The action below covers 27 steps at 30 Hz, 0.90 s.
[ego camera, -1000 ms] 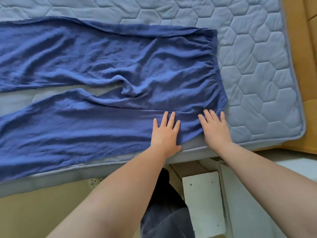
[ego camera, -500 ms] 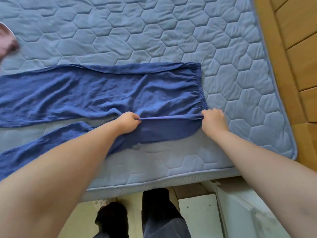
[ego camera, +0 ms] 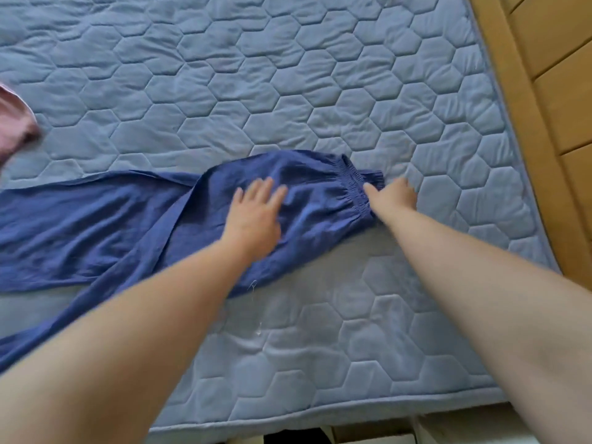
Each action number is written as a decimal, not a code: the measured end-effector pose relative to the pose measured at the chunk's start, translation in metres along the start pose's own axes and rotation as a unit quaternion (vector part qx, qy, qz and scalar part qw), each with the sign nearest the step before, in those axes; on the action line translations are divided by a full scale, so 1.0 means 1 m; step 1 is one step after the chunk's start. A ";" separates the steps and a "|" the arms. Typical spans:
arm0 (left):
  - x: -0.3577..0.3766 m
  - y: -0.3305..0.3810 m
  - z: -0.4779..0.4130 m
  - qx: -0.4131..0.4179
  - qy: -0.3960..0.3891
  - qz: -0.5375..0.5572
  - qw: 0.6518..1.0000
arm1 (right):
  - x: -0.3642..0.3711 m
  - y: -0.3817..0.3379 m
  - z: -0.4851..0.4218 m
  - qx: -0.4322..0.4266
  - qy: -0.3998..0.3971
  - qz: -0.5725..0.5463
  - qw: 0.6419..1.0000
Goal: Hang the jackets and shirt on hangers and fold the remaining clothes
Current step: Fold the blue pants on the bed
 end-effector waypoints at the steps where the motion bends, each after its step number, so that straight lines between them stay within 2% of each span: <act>1: 0.016 0.015 0.009 0.035 -0.034 -0.011 0.999 | 0.010 0.016 0.001 0.037 -0.018 -0.040 0.998; 3: 0.042 0.036 0.025 0.070 -0.083 -0.017 0.994 | 0.026 0.031 0.006 0.066 -0.043 -0.101 0.992; 5: 0.059 0.047 0.032 0.061 -0.109 -0.013 0.992 | 0.030 0.033 0.009 0.060 -0.027 -0.129 0.989; 7: 0.065 0.054 0.030 0.048 -0.109 -0.026 0.993 | 0.033 0.030 0.010 0.048 -0.025 -0.129 0.990; 10: 0.057 0.056 0.015 0.003 -0.068 -0.019 0.997 | 0.036 0.028 0.013 0.037 -0.056 -0.117 0.991; 12: 0.056 0.061 0.007 -0.003 -0.091 0.024 0.996 | 0.026 0.032 0.016 0.040 -0.052 -0.132 0.989; 15: 0.061 0.091 0.013 0.079 -0.161 0.090 0.980 | 0.003 0.048 0.033 0.030 -0.003 -0.131 0.991; 19: 0.067 0.133 0.035 0.163 -0.256 0.123 0.945 | -0.010 0.086 0.057 0.048 0.000 -0.014 0.999; 22: 0.080 0.153 0.050 0.201 -0.283 0.117 0.930 | -0.012 0.094 0.059 -0.058 0.021 0.152 0.986; 25: 0.085 0.153 0.051 0.160 -0.253 0.155 0.941 | -0.016 0.070 0.063 -0.217 0.081 0.115 0.966; 27: 0.084 0.149 0.046 0.140 -0.231 0.162 0.949 | -0.011 0.051 0.060 -0.263 0.092 0.097 0.956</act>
Point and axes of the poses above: each hand's wrist, its own z-axis away from the middle knuckle, its own x-axis out of the palm, y = z × x, the point moved 7 cm from there along -z, towards the middle knuckle, and after that the axes turned 9 degrees about -z, right-handed, at the moved point
